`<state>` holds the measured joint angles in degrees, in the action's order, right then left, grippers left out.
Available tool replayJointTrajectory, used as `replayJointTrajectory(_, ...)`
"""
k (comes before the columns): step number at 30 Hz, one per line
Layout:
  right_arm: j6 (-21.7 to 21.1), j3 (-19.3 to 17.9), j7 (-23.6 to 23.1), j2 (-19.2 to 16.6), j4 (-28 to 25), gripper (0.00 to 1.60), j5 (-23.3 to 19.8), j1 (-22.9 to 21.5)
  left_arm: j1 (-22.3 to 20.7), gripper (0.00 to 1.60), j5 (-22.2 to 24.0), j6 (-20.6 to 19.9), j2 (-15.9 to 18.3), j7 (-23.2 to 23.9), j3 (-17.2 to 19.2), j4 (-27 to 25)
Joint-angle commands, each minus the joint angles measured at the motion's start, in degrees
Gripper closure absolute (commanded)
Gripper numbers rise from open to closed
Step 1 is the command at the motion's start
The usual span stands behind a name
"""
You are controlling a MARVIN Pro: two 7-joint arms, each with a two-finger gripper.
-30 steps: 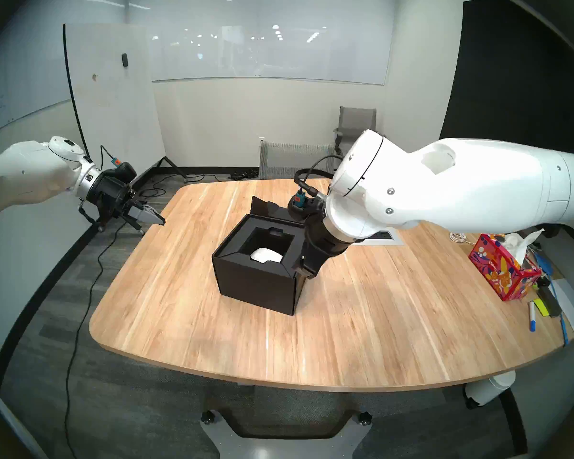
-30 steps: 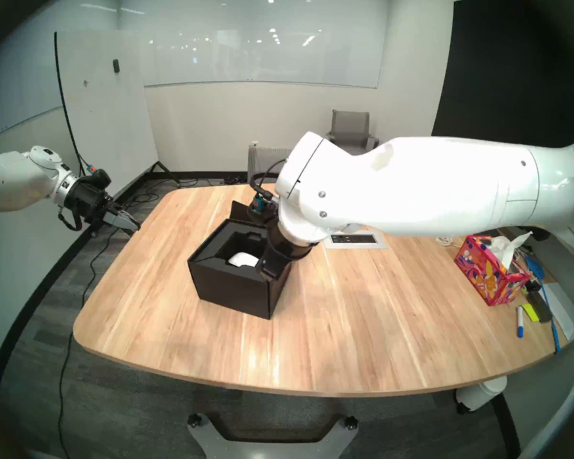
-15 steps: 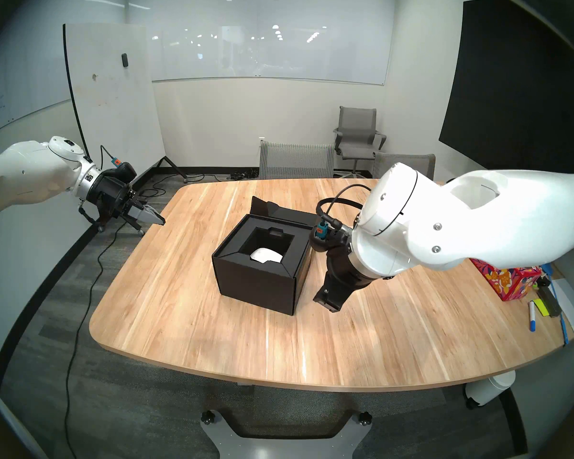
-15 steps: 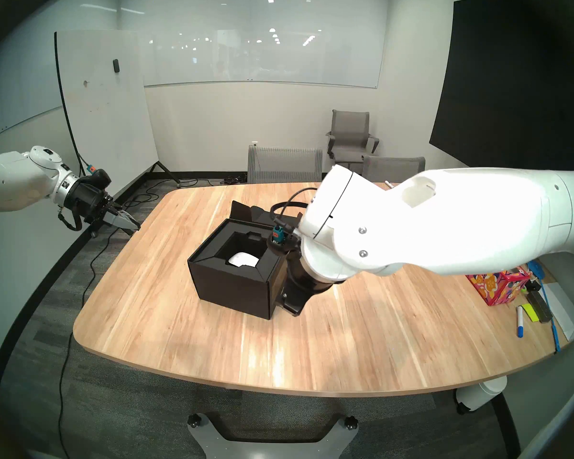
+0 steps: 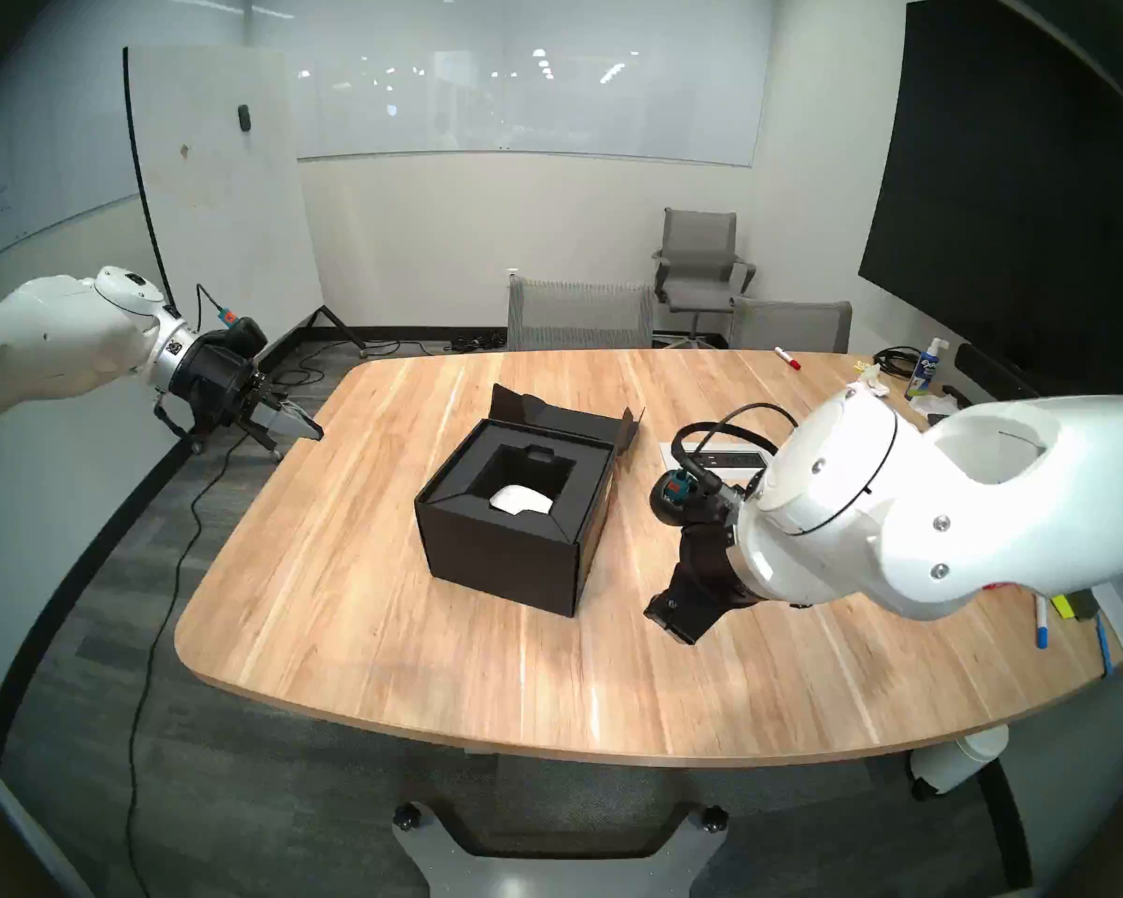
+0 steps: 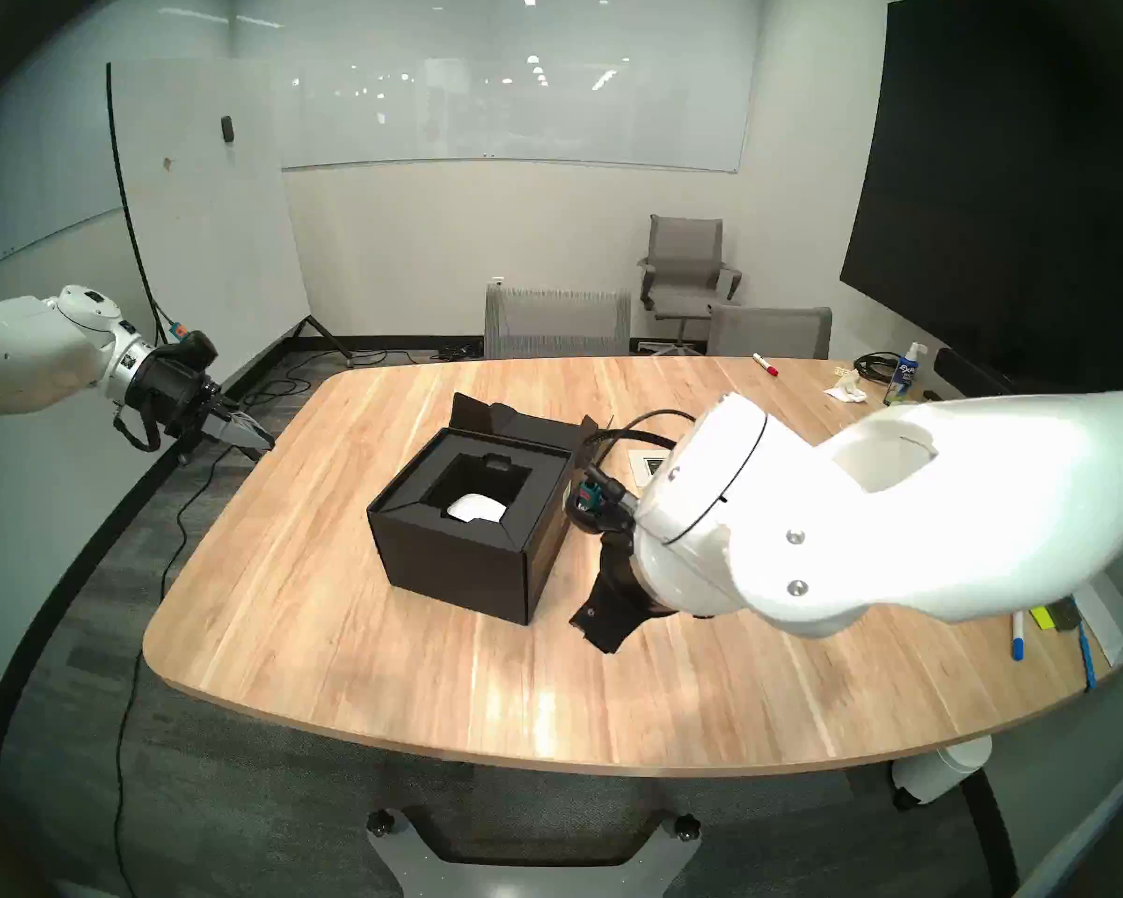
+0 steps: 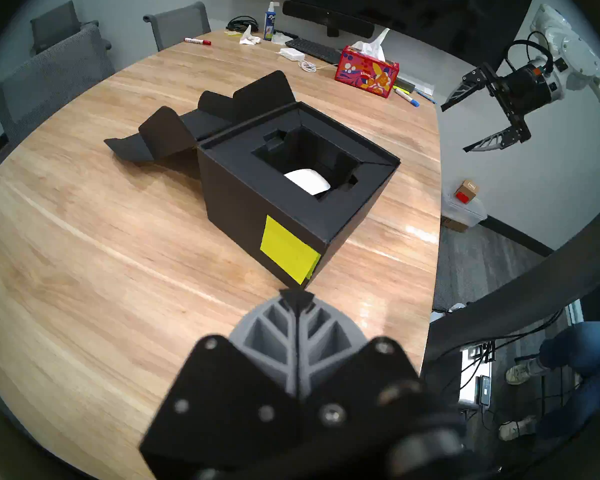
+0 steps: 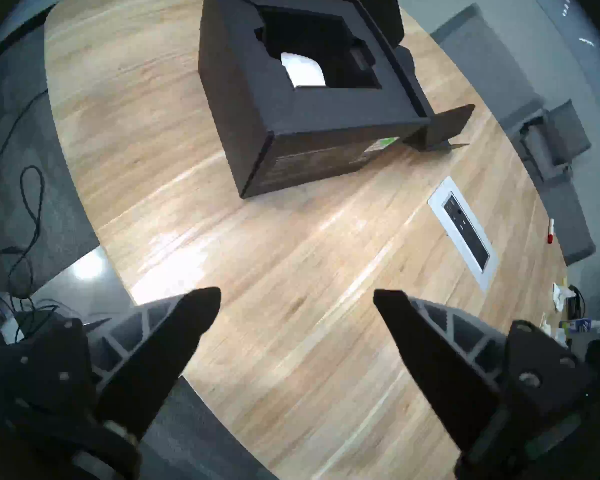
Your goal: Open the box and place the mouse inside
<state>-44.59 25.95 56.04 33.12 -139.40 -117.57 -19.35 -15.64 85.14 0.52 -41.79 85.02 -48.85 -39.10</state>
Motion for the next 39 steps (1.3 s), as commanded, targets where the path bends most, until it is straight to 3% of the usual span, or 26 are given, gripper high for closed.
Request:
replayJointTrajectory(1,5.2,1.5,6.8,-2.2,-0.6,0.00,-0.7,0.7,-1.0,1.60,0.3,0.0,0.0,0.0,0.4,0.1)
replayJointTrajectory(17,17.3,6.9,19.9,0.9,-0.6,0.00,2.4,6.0,-1.0,1.60,0.3,0.0,0.0,0.0,0.3,0.1)
replayJointTrajectory(29,25.3,10.2,29.0,7.4,-0.6,0.00,9.9,10.9,-1.0,1.60,0.3,0.0,0.0,0.0,0.3,0.1)
replayJointTrajectory(39,30.4,13.5,29.0,8.2,-0.6,0.00,13.1,14.1,-1.0,1.60,0.3,0.0,0.0,0.0,0.3,0.1)
